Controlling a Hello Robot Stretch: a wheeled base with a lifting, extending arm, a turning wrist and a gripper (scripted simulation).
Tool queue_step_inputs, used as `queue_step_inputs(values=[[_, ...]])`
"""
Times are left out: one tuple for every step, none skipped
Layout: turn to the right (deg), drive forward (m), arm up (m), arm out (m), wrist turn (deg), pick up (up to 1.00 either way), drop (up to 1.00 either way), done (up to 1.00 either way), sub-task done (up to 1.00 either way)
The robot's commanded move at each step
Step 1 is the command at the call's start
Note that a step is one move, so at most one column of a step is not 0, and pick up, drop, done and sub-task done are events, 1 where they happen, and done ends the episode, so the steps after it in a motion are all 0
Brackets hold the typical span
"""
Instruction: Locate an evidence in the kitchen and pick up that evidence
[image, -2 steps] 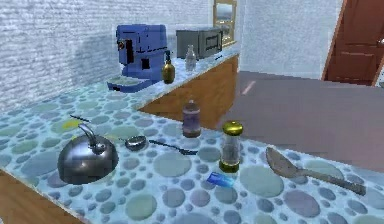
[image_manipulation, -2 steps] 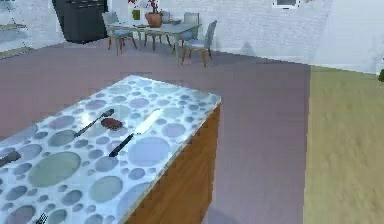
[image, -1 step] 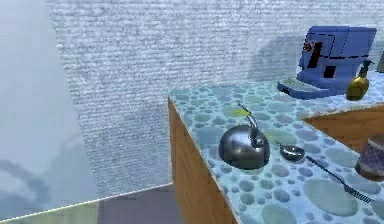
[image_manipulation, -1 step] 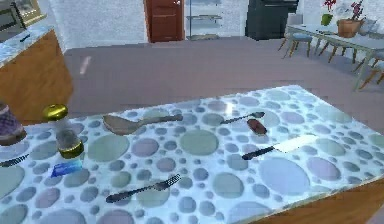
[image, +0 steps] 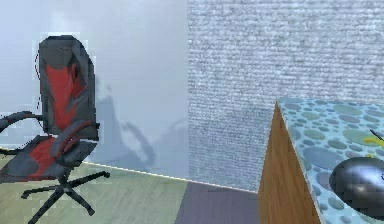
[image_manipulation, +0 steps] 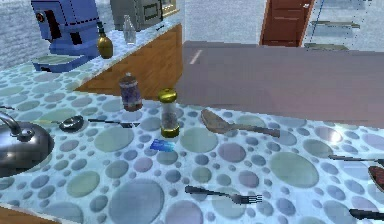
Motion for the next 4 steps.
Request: queue_step_inputs(values=[[0.0,0.0,0.5,0.0,0.0,0.0,0.0,0.0,0.0],[0.0,0.0,0.38,0.0,0.0,0.0,0.0,0.0,0.0],[0.0,0.0,0.0,0.22,0.0,0.0,0.0,0.0,0.0],[0.0,0.0,0.0,0.0,45.0,0.0,0.0,0.0,0.0]])
